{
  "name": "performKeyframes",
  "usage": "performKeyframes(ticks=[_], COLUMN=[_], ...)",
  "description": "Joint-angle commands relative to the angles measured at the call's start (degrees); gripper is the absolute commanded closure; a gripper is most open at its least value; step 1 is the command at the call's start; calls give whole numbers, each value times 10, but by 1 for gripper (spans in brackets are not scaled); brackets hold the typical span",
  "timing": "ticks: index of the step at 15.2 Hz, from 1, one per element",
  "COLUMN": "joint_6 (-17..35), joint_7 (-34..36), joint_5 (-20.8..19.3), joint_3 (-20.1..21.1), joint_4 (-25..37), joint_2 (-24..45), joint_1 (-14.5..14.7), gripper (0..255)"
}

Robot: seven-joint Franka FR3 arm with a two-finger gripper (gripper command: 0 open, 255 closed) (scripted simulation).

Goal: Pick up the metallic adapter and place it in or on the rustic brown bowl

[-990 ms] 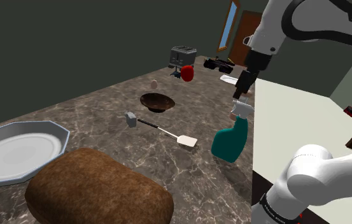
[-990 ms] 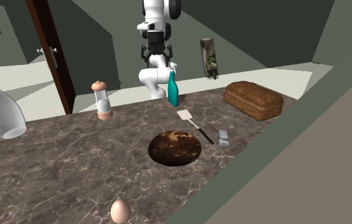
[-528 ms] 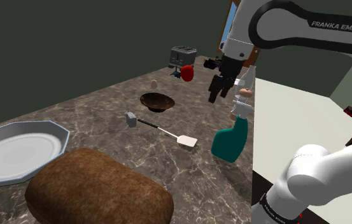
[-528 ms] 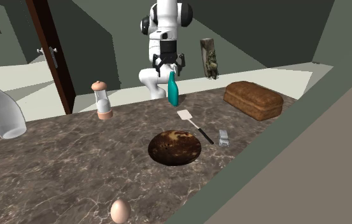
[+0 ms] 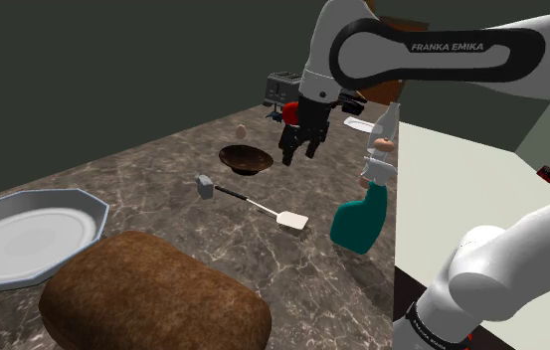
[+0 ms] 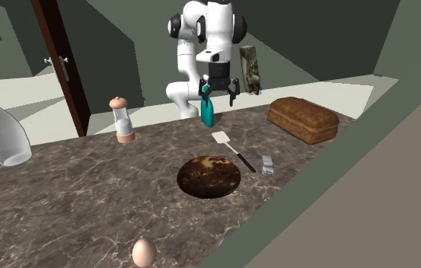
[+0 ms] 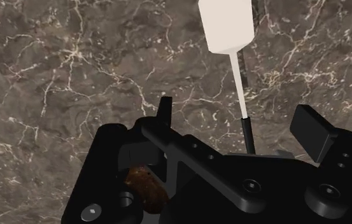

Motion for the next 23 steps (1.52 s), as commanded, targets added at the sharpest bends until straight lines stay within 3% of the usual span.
performKeyframes(ticks=[1, 11, 19, 23], joint_6=[22, 68, 43, 61], joint_7=[27, 158, 243, 247], joint_5=[-4, -72, -143, -147], joint_3=[17, 69, 67, 64], joint_4=[22, 190, 402, 396], joint_2=[44, 269, 471, 484], joint_1=[0, 13, 65, 68], gripper=[0, 0, 0, 0])
